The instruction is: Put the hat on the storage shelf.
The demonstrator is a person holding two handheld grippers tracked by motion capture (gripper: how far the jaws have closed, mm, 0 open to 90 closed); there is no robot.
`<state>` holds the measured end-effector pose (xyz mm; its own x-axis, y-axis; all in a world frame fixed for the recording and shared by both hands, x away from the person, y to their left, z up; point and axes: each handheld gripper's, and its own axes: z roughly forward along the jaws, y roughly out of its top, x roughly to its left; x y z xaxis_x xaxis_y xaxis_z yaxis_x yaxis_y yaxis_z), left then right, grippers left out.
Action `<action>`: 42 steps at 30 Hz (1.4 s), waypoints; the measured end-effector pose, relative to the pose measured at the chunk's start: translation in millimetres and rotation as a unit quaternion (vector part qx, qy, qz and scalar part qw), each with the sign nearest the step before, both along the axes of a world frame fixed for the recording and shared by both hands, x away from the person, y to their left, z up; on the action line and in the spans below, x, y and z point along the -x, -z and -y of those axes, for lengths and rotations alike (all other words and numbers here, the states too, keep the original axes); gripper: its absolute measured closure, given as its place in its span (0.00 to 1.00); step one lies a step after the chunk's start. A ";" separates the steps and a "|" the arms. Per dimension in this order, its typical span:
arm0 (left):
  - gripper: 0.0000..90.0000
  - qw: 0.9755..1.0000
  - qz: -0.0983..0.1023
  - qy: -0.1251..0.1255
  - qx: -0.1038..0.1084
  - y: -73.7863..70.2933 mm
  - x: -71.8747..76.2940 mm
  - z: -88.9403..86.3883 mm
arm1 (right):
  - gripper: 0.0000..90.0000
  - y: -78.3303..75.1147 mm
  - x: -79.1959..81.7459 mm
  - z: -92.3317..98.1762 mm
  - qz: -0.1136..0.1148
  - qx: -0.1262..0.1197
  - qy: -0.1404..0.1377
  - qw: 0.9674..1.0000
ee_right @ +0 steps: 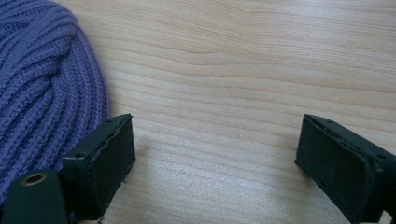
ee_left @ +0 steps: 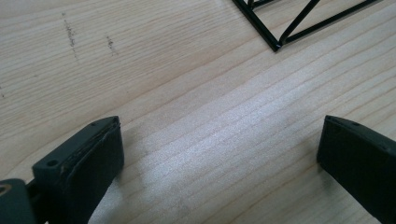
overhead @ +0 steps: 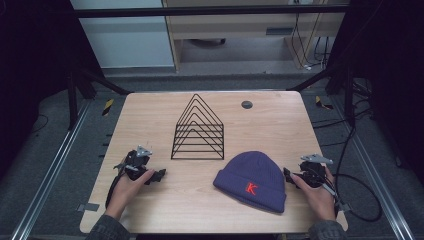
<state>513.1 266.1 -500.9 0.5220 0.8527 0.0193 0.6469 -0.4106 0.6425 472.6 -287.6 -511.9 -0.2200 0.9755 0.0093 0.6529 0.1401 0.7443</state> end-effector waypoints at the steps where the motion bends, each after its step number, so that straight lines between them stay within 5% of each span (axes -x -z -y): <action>1: 0.00 1.000 0.000 0.000 0.000 0.0 -0.1 0.0 | 0.12 0.2 -0.3 0.0 0.000 0.003 0.000 1.000; 17: 0.00 1.000 -0.003 -0.002 0.000 -0.3 0.0 1.3 | 0.09 -0.4 -1.5 -1.5 -0.007 0.001 -0.004 1.000; 25: 0.00 1.000 -0.004 0.000 -0.002 -0.5 0.3 1.5 | 0.18 -11.1 -4.0 1.5 -0.021 -0.008 0.009 1.000; 26: 0.00 1.000 -0.004 0.000 -0.001 -0.4 0.4 1.7 | 0.19 -18.9 -7.5 -3.2 -0.021 0.012 0.001 1.000; 28: 0.00 1.000 -0.004 0.000 -0.001 -0.3 0.5 1.9 | 0.21 -22.6 -9.4 -5.5 -0.015 0.012 -0.005 1.000; 29: 0.00 1.000 -0.003 -0.001 -0.001 -0.3 0.7 2.1 | 0.22 -33.7 -15.5 -15.2 -0.012 0.017 -0.034 0.999; 31: 0.00 1.000 -0.003 0.001 -0.002 -0.4 0.7 2.4 | 0.24 -38.9 -19.2 -20.3 -0.015 0.018 -0.050 0.998; 32: 0.00 1.000 -0.003 0.002 -0.002 -0.4 0.7 2.5 | 0.23 -49.1 -30.0 -31.6 -0.021 0.021 -0.088 0.996; 35: 0.00 1.000 -0.004 0.003 -0.002 -0.5 0.5 2.6 | 0.24 -55.4 -39.3 -40.8 -0.027 0.026 -0.111 0.993; 36: 0.00 1.000 -0.004 0.004 -0.002 -0.5 0.7 2.8 | 0.24 -59.8 -50.4 -50.4 -0.038 0.030 -0.133 0.990; 42: 0.00 1.000 -0.004 0.006 -0.003 -0.6 0.9 3.3 | 0.35 -68.1 -71.1 -68.8 -0.073 0.056 -0.161 0.983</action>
<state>512.1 262.8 -500.3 0.5325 0.8462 0.0198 0.6474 -0.4223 0.6344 543.6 -218.8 -443.8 -0.5219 0.8521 -0.0402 0.6594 0.4328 0.6147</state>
